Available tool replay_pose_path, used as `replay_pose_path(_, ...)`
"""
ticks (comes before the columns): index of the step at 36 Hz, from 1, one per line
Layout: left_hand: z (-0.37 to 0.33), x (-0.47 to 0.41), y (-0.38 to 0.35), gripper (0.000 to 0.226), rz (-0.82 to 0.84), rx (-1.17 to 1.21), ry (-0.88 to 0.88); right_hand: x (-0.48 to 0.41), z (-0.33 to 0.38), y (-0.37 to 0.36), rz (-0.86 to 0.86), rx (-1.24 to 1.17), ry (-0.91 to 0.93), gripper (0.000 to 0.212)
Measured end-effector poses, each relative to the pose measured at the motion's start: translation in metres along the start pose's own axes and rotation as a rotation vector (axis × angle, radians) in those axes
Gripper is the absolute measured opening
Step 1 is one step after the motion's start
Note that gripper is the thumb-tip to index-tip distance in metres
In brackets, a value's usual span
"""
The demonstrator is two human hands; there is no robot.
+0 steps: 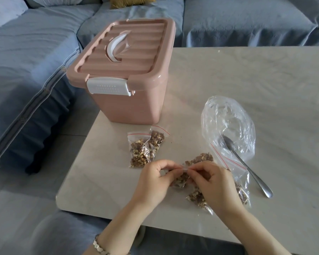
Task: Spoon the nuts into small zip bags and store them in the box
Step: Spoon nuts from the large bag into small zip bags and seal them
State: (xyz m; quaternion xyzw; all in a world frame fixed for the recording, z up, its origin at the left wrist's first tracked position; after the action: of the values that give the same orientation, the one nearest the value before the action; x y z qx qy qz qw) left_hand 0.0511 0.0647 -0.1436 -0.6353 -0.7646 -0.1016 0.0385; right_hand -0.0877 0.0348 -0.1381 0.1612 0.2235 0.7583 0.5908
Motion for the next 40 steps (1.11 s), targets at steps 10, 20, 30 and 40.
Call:
replay_pose_path(10, 0.005, -0.001, 0.004, 0.015, -0.040, -0.012, 0.011, -0.006, -0.003, 0.007, 0.181, -0.241, -0.233, 0.019)
replay_pose_path(20, 0.003, 0.000, 0.003, 0.024, -0.028, -0.029, -0.007, -0.006, -0.007, 0.006, 0.125, -0.214, -0.203, 0.023)
replay_pose_path(30, -0.019, -0.007, 0.001, 0.022, 0.091, -0.503, -0.352, -0.004, -0.001, 0.004, 0.040, -0.122, 0.014, 0.037)
replay_pose_path(40, -0.024, -0.007, -0.010, 0.021, 0.120, -0.648, -0.465, 0.002, 0.000, 0.006, -0.105, 0.053, 0.245, 0.010)
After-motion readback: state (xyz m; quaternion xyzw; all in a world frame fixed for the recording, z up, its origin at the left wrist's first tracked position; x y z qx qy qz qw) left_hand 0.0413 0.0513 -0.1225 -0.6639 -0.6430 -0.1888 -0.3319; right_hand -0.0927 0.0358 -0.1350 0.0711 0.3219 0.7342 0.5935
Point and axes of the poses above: each hand's wrist, its own x-axis away from the middle knuckle, its own y-axis out of the back of the hand, z = x × y, the point moved 5 cm from there along -x, towards the middle knuckle, and after that the axes turned 5 degrees about x, right-handed, at the moved point
